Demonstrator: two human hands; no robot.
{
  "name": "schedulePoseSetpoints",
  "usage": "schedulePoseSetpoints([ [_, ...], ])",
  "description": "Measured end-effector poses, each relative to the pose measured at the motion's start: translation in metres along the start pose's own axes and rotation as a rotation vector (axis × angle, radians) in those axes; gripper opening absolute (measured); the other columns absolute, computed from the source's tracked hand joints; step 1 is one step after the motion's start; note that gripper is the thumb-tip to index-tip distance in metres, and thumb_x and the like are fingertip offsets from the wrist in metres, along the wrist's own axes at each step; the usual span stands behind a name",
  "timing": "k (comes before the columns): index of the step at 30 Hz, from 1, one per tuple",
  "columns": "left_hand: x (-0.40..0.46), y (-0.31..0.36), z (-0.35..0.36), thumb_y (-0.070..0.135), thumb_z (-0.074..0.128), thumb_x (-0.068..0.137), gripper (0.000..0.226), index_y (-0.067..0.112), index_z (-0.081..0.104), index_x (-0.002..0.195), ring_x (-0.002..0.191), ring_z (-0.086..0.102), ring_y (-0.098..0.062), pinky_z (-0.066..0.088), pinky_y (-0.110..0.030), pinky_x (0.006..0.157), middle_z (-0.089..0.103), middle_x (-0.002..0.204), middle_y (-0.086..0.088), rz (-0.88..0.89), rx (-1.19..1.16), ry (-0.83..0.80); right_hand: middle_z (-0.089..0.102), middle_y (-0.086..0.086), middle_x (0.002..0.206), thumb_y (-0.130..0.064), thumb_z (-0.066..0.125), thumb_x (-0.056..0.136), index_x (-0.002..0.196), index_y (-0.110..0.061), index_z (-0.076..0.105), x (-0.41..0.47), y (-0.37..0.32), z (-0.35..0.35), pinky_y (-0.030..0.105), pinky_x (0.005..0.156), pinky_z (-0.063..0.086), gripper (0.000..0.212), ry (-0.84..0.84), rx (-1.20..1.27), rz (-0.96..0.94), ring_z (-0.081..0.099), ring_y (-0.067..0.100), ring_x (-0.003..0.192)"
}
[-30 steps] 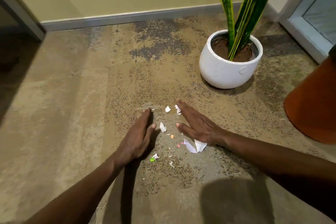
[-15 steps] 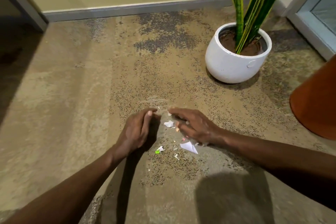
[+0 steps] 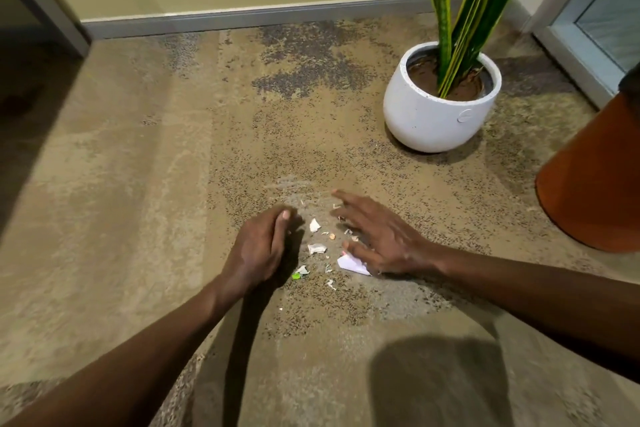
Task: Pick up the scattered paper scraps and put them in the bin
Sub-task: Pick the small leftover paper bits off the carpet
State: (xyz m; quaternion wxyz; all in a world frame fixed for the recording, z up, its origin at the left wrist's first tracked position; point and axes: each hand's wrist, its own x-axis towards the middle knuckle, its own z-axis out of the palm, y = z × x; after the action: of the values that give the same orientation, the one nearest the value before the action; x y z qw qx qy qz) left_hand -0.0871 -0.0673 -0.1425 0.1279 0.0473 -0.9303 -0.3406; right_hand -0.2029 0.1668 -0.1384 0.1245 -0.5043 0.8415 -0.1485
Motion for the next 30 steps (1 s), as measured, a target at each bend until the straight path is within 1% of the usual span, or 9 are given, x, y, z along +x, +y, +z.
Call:
schedulePoseSetpoints([
  [3, 0.030, -0.006, 0.013, 0.046, 0.022, 0.101, 0.042, 0.015, 0.042, 0.120, 0.096, 0.050, -0.016, 0.044, -0.036, 0.083, 0.053, 0.111, -0.001, -0.025, 0.125, -0.182, -0.006, 0.007, 0.166, -0.079, 0.006, 0.088, 0.158, -0.017, 0.005, 0.020, 0.024, -0.002, 0.058, 0.122, 0.015, 0.094, -0.115, -0.069, 0.159, 0.004, 0.025, 0.153],
  [4, 0.033, -0.010, 0.019, 0.050, 0.017, 0.101, 0.053, 0.011, 0.036, 0.131, 0.114, 0.048, -0.025, 0.043, -0.046, 0.097, 0.049, 0.128, -0.010, -0.047, 0.205, -0.299, -0.012, 0.008, 0.165, -0.080, 0.005, 0.087, 0.159, -0.018, -0.003, 0.024, 0.027, 0.001, 0.057, 0.122, 0.011, 0.095, -0.182, -0.087, 0.176, -0.005, 0.024, 0.153],
  [6, 0.031, -0.016, 0.029, 0.053, 0.008, 0.100, 0.070, 0.009, 0.009, 0.154, 0.150, 0.006, -0.029, 0.014, -0.050, 0.121, 0.004, 0.162, -0.015, -0.065, 0.351, -0.478, -0.021, 0.007, 0.163, -0.074, 0.012, 0.093, 0.157, -0.018, -0.013, 0.027, 0.023, 0.009, 0.055, 0.124, 0.004, 0.088, -0.273, -0.098, 0.143, -0.017, 0.022, 0.151],
  [8, 0.013, -0.010, 0.034, 0.056, 0.004, 0.099, 0.069, 0.016, -0.002, 0.155, 0.149, -0.011, -0.018, 0.005, -0.043, 0.123, -0.012, 0.161, -0.005, 0.057, 0.317, -0.536, -0.025, 0.004, 0.162, -0.068, 0.014, 0.098, 0.156, -0.021, -0.018, 0.021, 0.006, 0.016, 0.050, 0.125, -0.001, 0.082, -0.316, -0.056, 0.077, -0.021, 0.018, 0.150],
  [13, -0.030, 0.003, 0.011, 0.050, 0.018, 0.103, 0.048, 0.039, 0.033, 0.147, 0.124, 0.054, -0.008, 0.044, -0.026, 0.101, 0.051, 0.143, 0.007, 0.042, -0.079, -0.340, -0.016, -0.004, 0.165, -0.063, 0.029, 0.100, 0.158, -0.025, -0.012, -0.020, -0.012, 0.012, 0.038, 0.125, 0.000, 0.080, -0.186, 0.041, -0.044, -0.015, 0.007, 0.152],
  [16, -0.042, -0.007, -0.001, 0.040, 0.026, 0.103, 0.047, 0.022, 0.040, 0.144, 0.123, 0.049, -0.012, 0.040, -0.028, 0.100, 0.051, 0.142, -0.001, 0.002, 0.041, -0.130, -0.025, 0.000, 0.163, -0.073, 0.042, 0.090, 0.157, -0.020, -0.017, -0.050, 0.002, 0.009, 0.044, 0.123, -0.005, 0.104, -0.121, 0.016, 0.047, -0.019, 0.014, 0.151],
  [19, -0.065, -0.011, 0.003, 0.050, 0.023, 0.101, 0.061, 0.018, 0.020, 0.153, 0.145, 0.025, -0.027, 0.027, -0.041, 0.116, 0.026, 0.158, -0.010, -0.104, 0.151, -0.187, -0.032, 0.004, 0.160, -0.086, 0.043, 0.080, 0.155, -0.016, -0.022, -0.066, 0.017, 0.014, 0.048, 0.123, -0.005, 0.121, -0.175, -0.094, 0.125, -0.024, 0.019, 0.150],
  [23, -0.080, 0.000, 0.028, 0.053, 0.012, 0.101, 0.068, 0.017, -0.002, 0.156, 0.149, -0.014, -0.008, 0.001, -0.037, 0.123, -0.010, 0.163, 0.001, -0.173, 0.209, -0.191, -0.032, 0.006, 0.160, -0.087, 0.039, 0.081, 0.155, -0.016, -0.022, -0.044, 0.002, 0.029, 0.044, 0.124, -0.007, 0.119, -0.162, -0.047, 0.127, -0.025, 0.018, 0.150],
  [30, -0.068, 0.017, 0.033, 0.044, 0.027, 0.101, 0.059, 0.018, 0.025, 0.153, 0.142, 0.031, -0.004, 0.027, -0.019, 0.115, 0.034, 0.157, 0.001, -0.394, -0.362, 0.107, -0.018, 0.001, 0.166, -0.081, 0.048, 0.081, 0.158, -0.027, -0.006, 0.023, -0.043, 0.051, 0.033, 0.123, -0.006, 0.108, -0.123, 0.064, -0.044, -0.018, 0.014, 0.152],
])
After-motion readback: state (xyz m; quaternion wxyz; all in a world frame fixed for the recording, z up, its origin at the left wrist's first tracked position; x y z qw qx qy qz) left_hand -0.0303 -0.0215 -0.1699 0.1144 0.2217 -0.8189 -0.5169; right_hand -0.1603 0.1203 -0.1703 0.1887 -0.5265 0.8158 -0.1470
